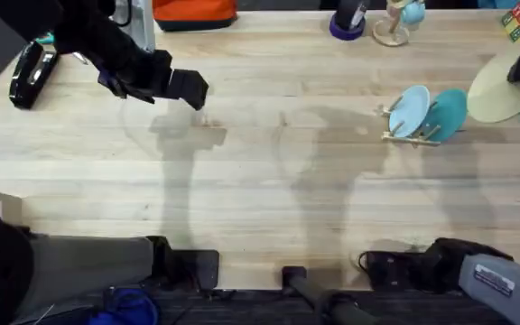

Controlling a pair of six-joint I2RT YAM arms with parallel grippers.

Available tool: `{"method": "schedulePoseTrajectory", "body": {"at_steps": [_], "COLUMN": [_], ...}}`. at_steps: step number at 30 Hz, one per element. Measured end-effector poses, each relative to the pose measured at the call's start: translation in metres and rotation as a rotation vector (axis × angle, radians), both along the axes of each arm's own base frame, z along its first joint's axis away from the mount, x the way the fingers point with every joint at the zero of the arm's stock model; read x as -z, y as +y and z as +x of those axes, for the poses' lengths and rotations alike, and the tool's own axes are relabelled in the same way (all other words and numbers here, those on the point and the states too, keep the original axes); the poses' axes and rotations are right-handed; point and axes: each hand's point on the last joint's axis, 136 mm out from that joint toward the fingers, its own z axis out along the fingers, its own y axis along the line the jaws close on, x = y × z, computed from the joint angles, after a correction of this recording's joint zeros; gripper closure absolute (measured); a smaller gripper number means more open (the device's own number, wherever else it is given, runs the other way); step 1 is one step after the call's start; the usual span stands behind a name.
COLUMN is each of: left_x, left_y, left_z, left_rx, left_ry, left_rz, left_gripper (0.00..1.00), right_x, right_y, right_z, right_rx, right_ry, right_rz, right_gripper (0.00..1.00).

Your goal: Pick up the plates from the table one by one and place each into a slot on the dish rack.

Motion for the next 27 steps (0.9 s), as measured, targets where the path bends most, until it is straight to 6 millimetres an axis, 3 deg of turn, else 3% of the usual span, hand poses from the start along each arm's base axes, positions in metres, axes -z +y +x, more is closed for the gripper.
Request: {"method": "schedulePoseTrajectory", "body": {"at_steps": [13, 27], "left_x": [0.0, 0.0], "left_y": [0.0, 0.0], "left_z": [0.0, 0.0], "left_rx": [0.0, 0.0], "left_ry": [0.0, 0.0], "left_rz": [0.0, 0.0], "left_gripper": [0.007, 0.005], "right_x": [0.002, 0.034], "right_y": [0.0, -0.01], "right_z": [0.002, 0.018], "right_rx": [-0.037, -0.003], "right_ry": [0.015, 0.146], "right_rz": [-0.02, -0.009], "right_gripper": [0.969, 0.969]}}
